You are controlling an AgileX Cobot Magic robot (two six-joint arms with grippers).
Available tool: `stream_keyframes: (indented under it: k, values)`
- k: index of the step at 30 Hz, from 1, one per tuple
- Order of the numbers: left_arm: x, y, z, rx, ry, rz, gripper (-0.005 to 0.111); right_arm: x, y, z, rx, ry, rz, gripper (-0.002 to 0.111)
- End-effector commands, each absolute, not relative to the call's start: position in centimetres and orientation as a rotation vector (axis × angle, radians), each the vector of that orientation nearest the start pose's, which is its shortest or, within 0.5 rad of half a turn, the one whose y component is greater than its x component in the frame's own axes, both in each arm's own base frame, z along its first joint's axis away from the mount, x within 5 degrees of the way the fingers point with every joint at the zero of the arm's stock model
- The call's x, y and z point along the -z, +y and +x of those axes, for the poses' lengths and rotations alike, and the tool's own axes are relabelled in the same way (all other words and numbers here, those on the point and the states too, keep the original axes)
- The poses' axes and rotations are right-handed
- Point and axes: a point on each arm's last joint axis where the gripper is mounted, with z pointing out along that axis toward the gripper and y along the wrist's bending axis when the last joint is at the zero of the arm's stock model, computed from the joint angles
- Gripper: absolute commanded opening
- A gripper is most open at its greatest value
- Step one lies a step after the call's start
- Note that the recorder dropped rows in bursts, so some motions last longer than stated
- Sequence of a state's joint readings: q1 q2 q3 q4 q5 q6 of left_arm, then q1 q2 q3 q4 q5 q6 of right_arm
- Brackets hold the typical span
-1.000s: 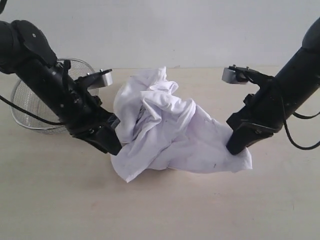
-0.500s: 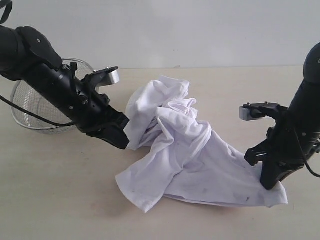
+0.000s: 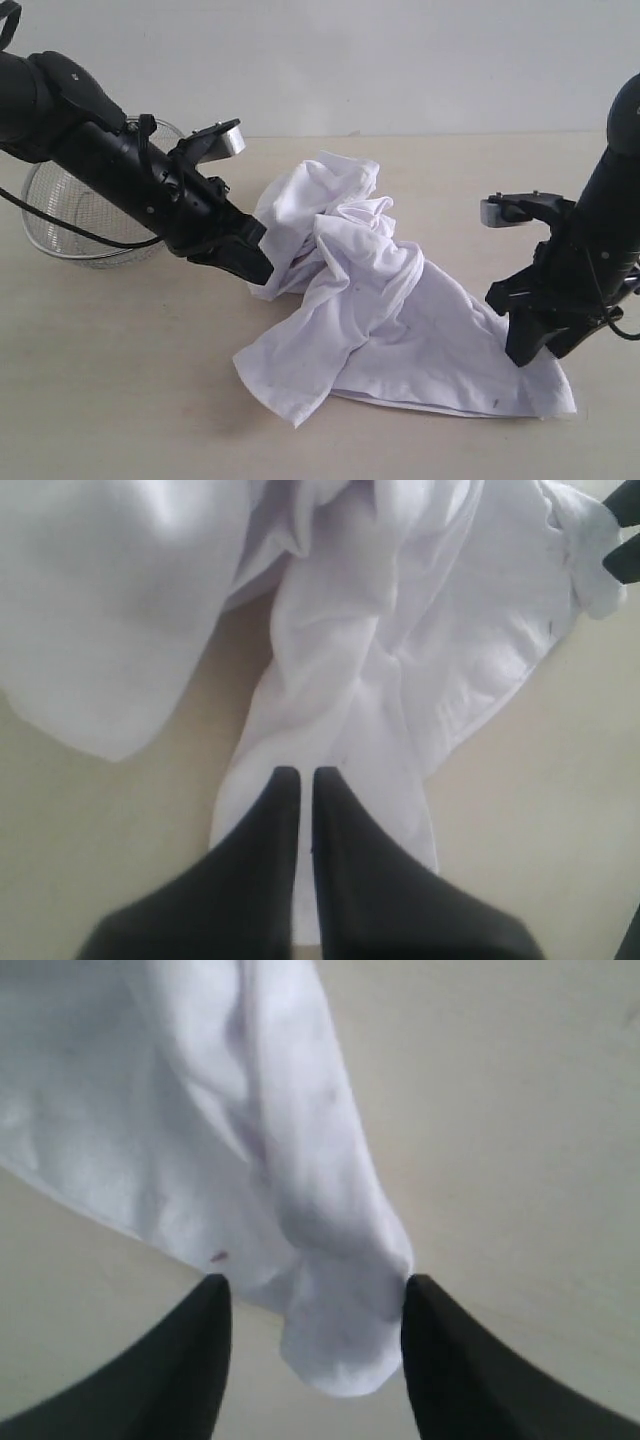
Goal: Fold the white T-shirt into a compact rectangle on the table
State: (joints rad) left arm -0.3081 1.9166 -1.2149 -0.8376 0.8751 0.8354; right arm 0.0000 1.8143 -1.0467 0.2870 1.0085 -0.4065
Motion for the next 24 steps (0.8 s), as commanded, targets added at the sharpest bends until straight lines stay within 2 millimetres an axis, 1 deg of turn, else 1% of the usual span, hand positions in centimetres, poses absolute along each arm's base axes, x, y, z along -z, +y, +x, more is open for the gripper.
stream_keyframes:
  k: [1,3,5,6,7,8,10,11,13,15,17,21,24]
  values:
    - [-17.9,-16.4,33.7,0.878,2.613,0.830,0.004,-17.8,1.7,31.5,-0.323,3.140,-0.359,0.050]
    - [-17.9,-16.4,33.7,0.878,2.612,0.833,0.004,-18.7,1.5,32.1,-0.288,3.141,-0.325,0.050]
    - [-17.9,-16.4,33.6,0.883,2.613,0.839,0.004,-19.7,1.6,32.6,-0.289,3.144,-0.284,0.049]
    - [-17.9,-16.4,33.6,0.883,2.612,0.843,0.004,-20.1,1.7,32.8,-0.312,3.138,-0.286,0.044]
    - [-17.9,-16.4,33.5,0.890,2.616,0.848,0.004,-20.5,1.9,33.0,-0.335,3.123,-0.288,0.036]
    - [-17.9,-16.4,33.5,0.893,2.620,0.858,0.004,-20.7,2.2,33.2,-0.375,3.108,-0.294,0.025]
    - [-17.8,-16.8,33.1,0.892,2.606,0.919,0.004,-20.8,2.8,33.3,-0.471,3.053,-0.374,0.001]
    - [-17.7,-17.2,32.7,0.898,2.594,0.974,0.004,-20.8,3.0,33.3,-0.506,3.035,-0.414,0.000]
    - [-17.6,-18.1,32.0,0.898,2.564,1.042,0.004,-20.5,3.0,33.4,-0.522,3.028,-0.435,0.000]
    - [-17.4,-19.3,31.1,0.861,2.525,1.107,0.004,-20.5,3.0,33.6,-0.513,3.016,-0.436,0.000]
    - [-17.0,-20.3,30.2,0.777,2.488,1.138,0.004,-20.5,3.1,33.7,-0.522,2.990,-0.485,0.000]
    - [-16.3,-20.5,28.7,0.586,2.425,1.099,0.004,-20.6,3.7,33.8,-0.608,2.921,-0.532,0.000]
    - [-16.2,-19.7,27.5,0.488,2.393,1.028,0.004,-19.6,3.9,33.5,-0.632,2.885,-0.529,0.000]
